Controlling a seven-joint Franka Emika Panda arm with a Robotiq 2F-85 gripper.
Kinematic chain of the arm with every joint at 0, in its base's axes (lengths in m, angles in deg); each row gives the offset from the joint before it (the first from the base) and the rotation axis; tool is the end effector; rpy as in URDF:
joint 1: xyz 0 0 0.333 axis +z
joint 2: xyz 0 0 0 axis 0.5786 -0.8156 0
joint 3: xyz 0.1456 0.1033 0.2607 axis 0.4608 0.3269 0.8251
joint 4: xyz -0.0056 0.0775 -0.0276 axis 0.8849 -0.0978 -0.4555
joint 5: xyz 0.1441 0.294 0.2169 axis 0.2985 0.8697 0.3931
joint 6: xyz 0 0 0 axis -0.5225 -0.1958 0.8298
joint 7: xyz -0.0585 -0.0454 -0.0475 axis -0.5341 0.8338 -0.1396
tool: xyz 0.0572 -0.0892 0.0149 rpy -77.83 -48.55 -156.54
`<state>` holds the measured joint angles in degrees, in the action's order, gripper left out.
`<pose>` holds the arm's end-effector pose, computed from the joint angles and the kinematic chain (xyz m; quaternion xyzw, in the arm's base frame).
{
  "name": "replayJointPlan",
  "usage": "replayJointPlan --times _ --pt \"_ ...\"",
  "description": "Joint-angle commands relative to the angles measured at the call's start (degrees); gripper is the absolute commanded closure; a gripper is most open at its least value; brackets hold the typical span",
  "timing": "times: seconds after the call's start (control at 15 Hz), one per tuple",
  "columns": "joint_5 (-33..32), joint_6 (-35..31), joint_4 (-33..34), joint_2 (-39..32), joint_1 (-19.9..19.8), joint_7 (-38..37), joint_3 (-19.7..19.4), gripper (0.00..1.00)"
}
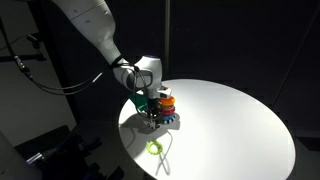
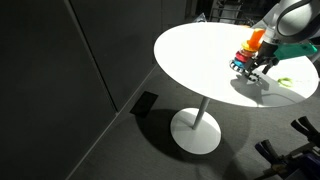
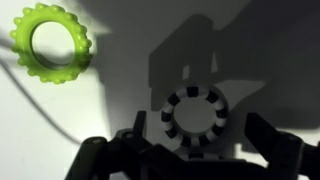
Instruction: Pick up the black and white ring and put it on the ring holder
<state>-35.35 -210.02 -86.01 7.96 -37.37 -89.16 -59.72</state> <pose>0.5323 -0.0769 0.1587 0.9919 -0.1207 -0.0292 0.0253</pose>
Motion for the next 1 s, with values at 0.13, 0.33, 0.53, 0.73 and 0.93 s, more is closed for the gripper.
replayJointPlan --times 0.13,0.33,0.53,0.73,0.93 --pt "-2.06 -1.91 0.87 -1.33 2.45 -3.30 -2.06 0.00" --pt "-2.39 -2.42 0.83 -1.66 3.08 -3.90 -2.64 0.00" --pt "-2.34 -2.81 0.75 -1.90 3.15 -4.16 -2.82 0.00" --pt "-1.85 -2.96 0.70 -2.29 2.78 -3.97 -2.72 0.00" --pt "-1.09 -2.68 0.85 -2.73 2.27 -3.80 -2.39 0.00"
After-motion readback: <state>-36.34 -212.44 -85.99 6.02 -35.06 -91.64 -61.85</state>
